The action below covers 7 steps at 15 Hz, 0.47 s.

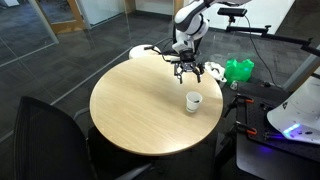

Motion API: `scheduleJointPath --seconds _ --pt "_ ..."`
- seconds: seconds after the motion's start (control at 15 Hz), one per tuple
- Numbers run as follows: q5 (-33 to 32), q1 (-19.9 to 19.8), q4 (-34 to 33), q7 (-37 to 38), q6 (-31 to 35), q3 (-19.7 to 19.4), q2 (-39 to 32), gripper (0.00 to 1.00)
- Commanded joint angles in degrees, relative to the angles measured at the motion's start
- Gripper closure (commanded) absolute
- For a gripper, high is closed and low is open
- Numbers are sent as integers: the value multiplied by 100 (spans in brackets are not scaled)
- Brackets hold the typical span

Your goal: Pick the pen and put it in the cup

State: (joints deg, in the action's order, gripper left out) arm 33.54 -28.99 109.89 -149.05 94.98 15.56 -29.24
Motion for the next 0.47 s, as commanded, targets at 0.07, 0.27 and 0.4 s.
scheduleJointPath --seconds 0.07,0.27,0.4 --pt "-8 -136 47 0 -1 137 96 0" --pt "-7 -130 48 0 -1 126 40 0" --pt "-7 -129 47 0 -1 125 14 0"
